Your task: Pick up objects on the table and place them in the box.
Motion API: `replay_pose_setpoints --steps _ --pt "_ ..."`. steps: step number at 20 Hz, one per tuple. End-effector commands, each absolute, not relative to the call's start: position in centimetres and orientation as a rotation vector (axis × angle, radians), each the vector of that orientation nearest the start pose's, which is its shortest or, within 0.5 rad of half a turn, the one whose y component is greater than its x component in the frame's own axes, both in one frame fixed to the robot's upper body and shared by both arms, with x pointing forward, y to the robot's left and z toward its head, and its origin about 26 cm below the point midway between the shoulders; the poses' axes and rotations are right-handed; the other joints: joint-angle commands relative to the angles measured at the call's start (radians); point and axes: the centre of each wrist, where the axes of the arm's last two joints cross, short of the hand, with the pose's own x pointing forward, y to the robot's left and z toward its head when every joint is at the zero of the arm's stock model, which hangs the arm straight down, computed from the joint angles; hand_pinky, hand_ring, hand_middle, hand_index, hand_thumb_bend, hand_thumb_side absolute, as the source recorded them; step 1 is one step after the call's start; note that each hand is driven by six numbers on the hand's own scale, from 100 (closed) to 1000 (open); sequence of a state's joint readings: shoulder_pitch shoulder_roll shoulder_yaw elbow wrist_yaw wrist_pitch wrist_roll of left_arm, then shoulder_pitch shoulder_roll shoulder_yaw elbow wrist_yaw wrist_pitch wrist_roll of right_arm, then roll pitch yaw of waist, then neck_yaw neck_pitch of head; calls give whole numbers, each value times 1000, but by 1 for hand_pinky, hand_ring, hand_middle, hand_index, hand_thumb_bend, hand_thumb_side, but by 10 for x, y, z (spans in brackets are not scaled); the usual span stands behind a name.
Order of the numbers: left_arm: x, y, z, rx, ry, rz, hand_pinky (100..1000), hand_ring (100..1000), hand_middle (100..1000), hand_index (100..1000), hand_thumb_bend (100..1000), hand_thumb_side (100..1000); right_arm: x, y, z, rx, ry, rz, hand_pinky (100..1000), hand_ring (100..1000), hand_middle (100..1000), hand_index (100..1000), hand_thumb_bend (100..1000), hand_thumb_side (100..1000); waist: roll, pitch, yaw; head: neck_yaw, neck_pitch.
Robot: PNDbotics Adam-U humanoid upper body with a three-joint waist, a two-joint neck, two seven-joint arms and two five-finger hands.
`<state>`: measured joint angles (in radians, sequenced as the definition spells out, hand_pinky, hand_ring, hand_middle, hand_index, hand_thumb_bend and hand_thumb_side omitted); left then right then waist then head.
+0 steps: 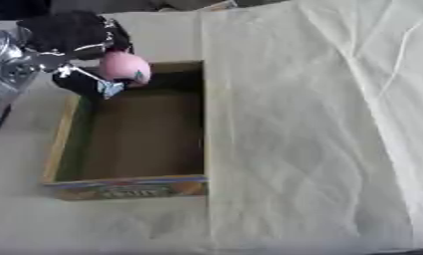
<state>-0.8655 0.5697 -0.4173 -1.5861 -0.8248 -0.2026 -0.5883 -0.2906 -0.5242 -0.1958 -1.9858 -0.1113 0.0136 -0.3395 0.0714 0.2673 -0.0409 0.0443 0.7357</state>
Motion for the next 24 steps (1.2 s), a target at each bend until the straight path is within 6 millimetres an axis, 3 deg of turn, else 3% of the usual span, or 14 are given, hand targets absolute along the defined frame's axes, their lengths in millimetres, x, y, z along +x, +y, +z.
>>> replay_pose_setpoints --steps 1,8,14,16,17,18,20,21,23,24 --pt "381 181 281 -1158 1995 2615 334 478 450 619 100 279 288 -335 248 -563 -2364 -19 631 789 730 816 100 1000 -3 -18 1 5 -6" --pt "389 164 268 -1061 1773 2792 398 529 500 686 100 249 288 -335 248 -557 -2362 -14 634 789 731 817 100 1000 -1 -20 -2 9 -4" --pt "393 157 264 -1051 1561 2889 435 570 545 739 100 427 288 -335 248 -555 -2361 -12 634 790 732 817 100 1000 2 -20 -2 10 -2" --pt "393 155 265 -1047 1501 2909 456 593 573 764 100 511 288 -335 248 -554 -2360 -11 635 790 733 817 100 1000 3 -20 -2 10 -2" --pt "392 154 265 -1045 1473 2918 473 614 604 788 113 620 288 -335 248 -553 -2360 -11 636 790 733 818 100 1000 3 -20 -2 10 -2" --pt "392 154 265 -1045 1455 2924 475 617 608 792 125 630 288 -335 248 -553 -2360 -11 636 790 733 818 100 1000 3 -20 -2 11 -1" --pt "393 153 264 -1052 1428 2931 508 671 682 857 210 728 288 -335 248 -552 -2361 -10 636 790 733 817 100 1000 4 -20 -3 11 -1" --pt "393 153 263 -1062 1417 2931 527 701 735 907 295 792 288 -335 248 -552 -2362 -11 636 790 733 817 100 1000 4 -20 -3 11 0" --pt "392 152 265 -1090 1394 2917 571 745 784 936 450 891 288 -335 248 -551 -2363 -12 636 790 733 817 100 1000 3 -20 -2 11 2" --pt "392 152 265 -1100 1383 2911 584 755 789 939 479 904 288 -335 248 -550 -2364 -13 636 790 733 818 100 1000 4 -20 -2 11 3"
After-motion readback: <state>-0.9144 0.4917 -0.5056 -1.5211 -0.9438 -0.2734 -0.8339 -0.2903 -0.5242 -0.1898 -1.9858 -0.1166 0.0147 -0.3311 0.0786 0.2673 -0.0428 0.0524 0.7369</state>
